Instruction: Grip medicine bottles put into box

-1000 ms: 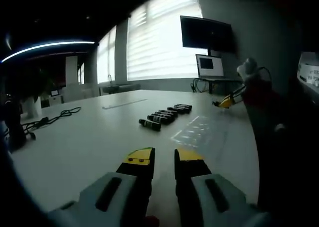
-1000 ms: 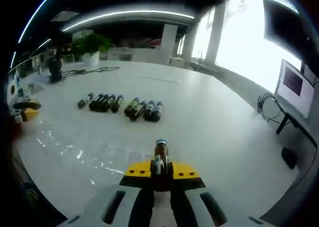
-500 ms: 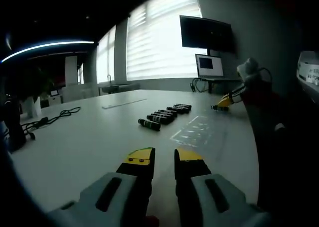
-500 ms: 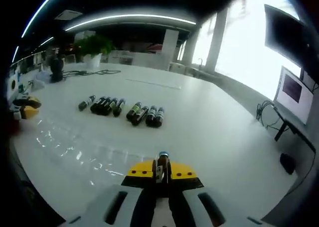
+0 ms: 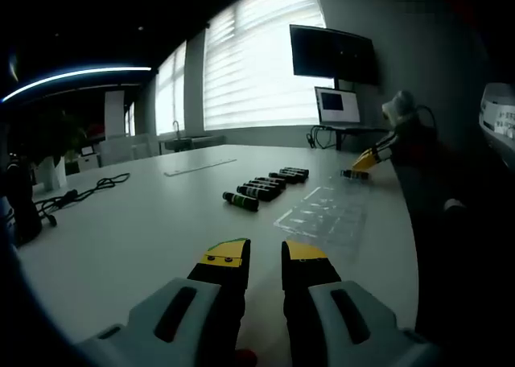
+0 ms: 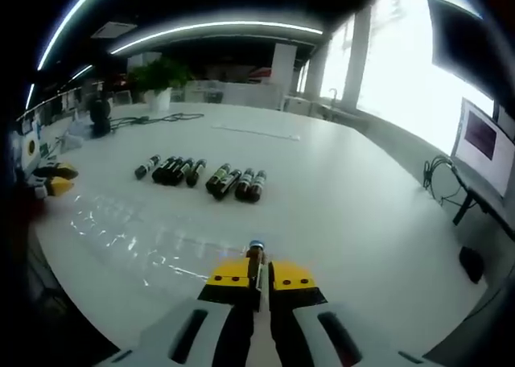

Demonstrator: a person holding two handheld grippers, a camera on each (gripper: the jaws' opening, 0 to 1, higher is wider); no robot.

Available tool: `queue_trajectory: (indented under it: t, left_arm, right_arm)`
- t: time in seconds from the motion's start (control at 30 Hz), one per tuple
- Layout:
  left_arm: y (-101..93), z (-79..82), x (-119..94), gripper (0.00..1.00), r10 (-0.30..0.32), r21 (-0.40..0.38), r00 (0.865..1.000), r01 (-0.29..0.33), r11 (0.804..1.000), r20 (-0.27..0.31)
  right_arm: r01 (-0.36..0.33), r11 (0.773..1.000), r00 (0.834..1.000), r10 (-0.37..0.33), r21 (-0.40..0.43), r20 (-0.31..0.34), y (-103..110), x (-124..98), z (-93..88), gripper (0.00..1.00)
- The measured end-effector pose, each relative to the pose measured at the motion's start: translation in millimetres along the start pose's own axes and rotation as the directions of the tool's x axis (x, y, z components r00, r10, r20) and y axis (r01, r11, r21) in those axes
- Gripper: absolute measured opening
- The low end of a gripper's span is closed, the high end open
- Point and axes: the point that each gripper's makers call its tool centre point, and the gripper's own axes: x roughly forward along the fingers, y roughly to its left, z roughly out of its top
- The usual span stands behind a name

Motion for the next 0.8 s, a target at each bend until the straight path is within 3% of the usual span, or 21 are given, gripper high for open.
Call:
queue_trajectory:
  t: [0.07,0.3,0.4,0.8]
  left_arm:
    - [0.2,0.8,0,0.1,-0.002,-0.005,1.0,0.002,1.0,0.005]
    - [0.6,0.6,-1,0.1,-0.003,-0.006,1.0,0.003,1.0,0.005]
    - [1.0,0.6,-1,0.09,-0.001,-0.008,1.0,0.001,1.0,0.006]
    - [0.7,0.2,-1,0.09,-0.003,-0.006,1.0,0.003,1.0,0.004]
  right_arm:
    - [-0.04,0.999,0.999,0.04,0.013,-0.015,4,0,-1.4,0.02]
    - [-0.075,0.997,0.996,0.076,0.019,-0.044,6,3,-1.2,0.0]
    - [-0.102,0.994,0.99,0.105,0.037,-0.096,10,5,-5.6,0.0]
    - [-0.081,0.997,0.992,0.079,-0.014,-0.096,8,10,-6.0,0.0]
